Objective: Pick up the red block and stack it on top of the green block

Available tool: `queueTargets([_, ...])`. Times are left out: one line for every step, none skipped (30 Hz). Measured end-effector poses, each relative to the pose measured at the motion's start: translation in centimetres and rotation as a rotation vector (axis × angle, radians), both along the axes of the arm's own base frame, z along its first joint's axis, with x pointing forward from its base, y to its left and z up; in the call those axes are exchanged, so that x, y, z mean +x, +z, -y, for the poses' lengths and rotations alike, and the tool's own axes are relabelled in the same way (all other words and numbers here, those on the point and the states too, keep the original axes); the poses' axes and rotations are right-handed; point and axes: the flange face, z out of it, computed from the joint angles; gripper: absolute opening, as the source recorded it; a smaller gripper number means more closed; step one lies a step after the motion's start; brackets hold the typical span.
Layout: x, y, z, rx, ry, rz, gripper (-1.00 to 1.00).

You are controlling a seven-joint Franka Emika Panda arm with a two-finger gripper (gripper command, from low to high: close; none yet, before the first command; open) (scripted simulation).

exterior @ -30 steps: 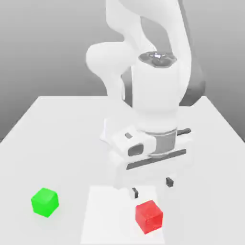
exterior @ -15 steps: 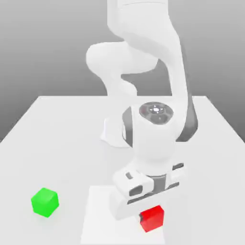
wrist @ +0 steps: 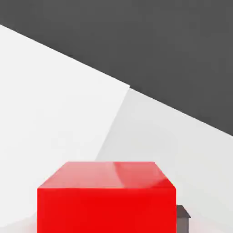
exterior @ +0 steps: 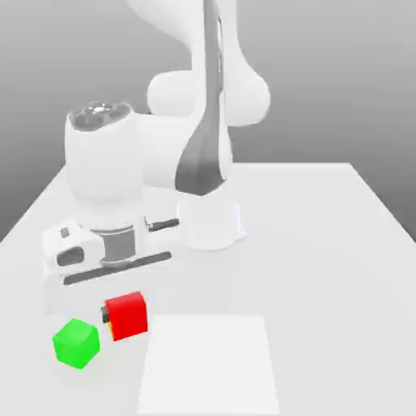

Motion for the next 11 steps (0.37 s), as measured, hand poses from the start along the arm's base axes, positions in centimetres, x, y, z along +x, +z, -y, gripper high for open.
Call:
queueTargets([-0.9, 0.2, 1.7, 0.001, 0.001, 0.000, -1.00])
queueTargets([-1.8, 0.5, 3.3, 0.002, 0.003, 0.000, -1.00])
queueTargets([-2.4, 0.0, 4.4, 0.003, -0.002, 0.001, -1.00])
queueTargets([-2.2, -0.8, 4.1, 0.003, 0.019, 0.001, -1.00])
queueTargets([-2.1, -1.8, 4.0, 0.004, 0.028, 0.001, -1.00])
queueTargets([-2.1, -2.9, 4.0, 0.004, 0.032, 0.001, -1.00])
queueTargets([-2.1, -4.0, 3.9, 0.004, 0.033, 0.001, -1.00])
queueTargets([-2.2, -5.2, 3.9, 0.003, 0.034, 0.001, 1.00])
queueTargets([-2.2, -5.2, 3.9, 0.003, 0.034, 0.001, 1.00])
queueTargets([-2.2, -5.2, 3.9, 0.003, 0.034, 0.001, 1.00])
queueTargets([-2.2, -5.2, 3.9, 0.003, 0.034, 0.001, 1.00])
